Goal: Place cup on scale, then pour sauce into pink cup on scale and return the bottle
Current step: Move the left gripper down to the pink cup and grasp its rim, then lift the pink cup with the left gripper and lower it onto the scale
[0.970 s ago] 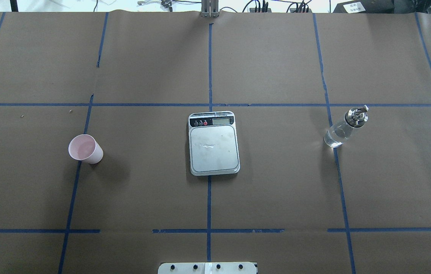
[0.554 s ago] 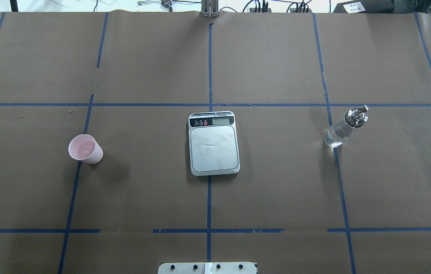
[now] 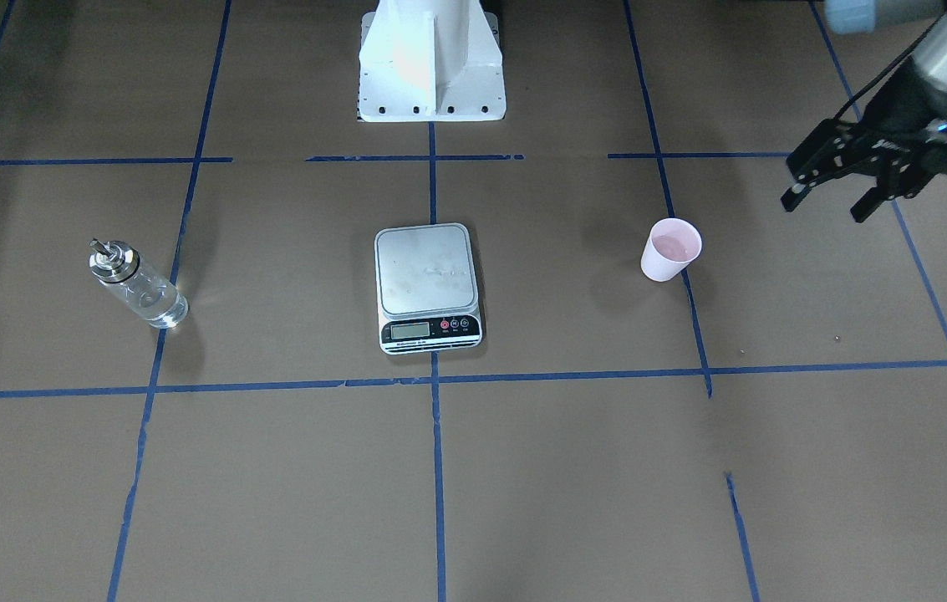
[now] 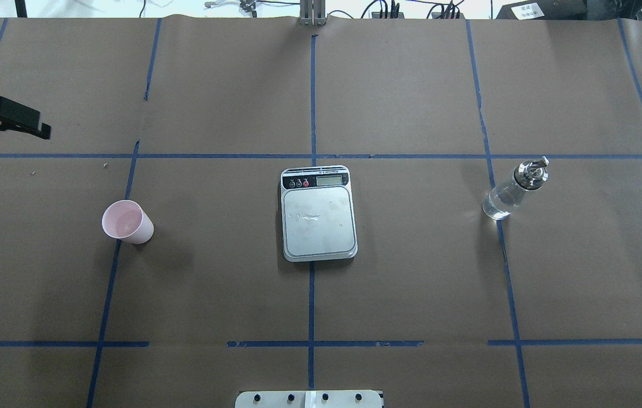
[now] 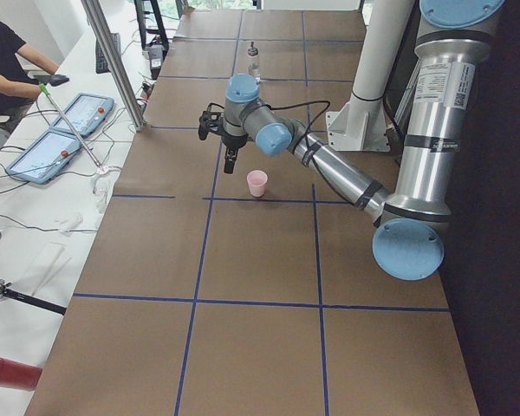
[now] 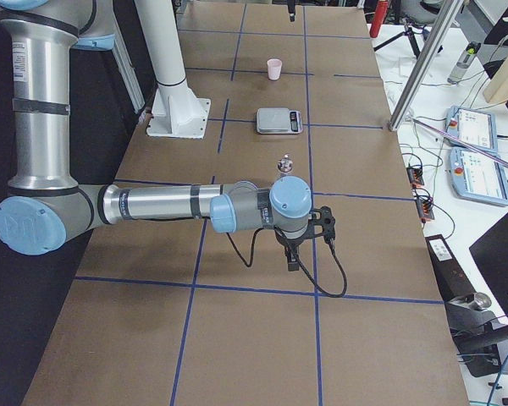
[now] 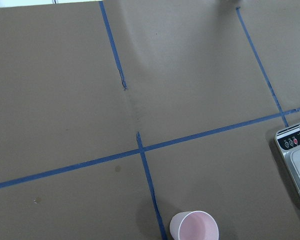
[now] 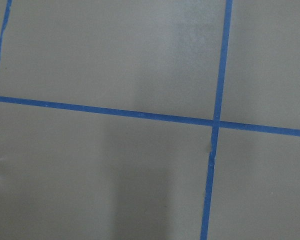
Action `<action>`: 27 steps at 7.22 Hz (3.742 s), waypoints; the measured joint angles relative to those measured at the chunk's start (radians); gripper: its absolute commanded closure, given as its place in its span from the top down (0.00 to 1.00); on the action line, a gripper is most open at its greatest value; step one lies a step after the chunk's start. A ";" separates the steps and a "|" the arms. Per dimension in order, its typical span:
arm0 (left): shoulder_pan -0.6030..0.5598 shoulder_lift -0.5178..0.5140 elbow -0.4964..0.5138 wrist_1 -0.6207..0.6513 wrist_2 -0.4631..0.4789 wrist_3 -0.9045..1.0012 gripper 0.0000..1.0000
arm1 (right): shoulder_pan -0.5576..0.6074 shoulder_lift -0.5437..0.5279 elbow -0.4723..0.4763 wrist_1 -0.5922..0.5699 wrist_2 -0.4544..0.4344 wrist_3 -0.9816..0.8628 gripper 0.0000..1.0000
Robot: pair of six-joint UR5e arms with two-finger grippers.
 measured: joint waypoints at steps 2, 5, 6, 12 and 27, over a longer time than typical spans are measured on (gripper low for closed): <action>0.122 -0.012 0.048 -0.010 0.077 -0.166 1.00 | 0.000 -0.004 0.000 0.000 0.000 0.000 1.00; 0.187 -0.010 0.101 -0.028 0.105 -0.196 1.00 | 0.000 -0.001 -0.001 0.000 0.001 0.003 1.00; 0.205 -0.008 0.110 -0.029 0.106 -0.198 1.00 | 0.000 0.000 0.000 -0.001 0.004 0.004 1.00; 0.273 -0.007 0.152 -0.028 0.106 -0.199 0.60 | 0.000 0.003 0.004 -0.001 0.006 0.005 1.00; 0.275 -0.283 0.004 0.398 0.038 -0.245 0.00 | 0.001 0.004 0.046 -0.009 0.008 0.018 1.00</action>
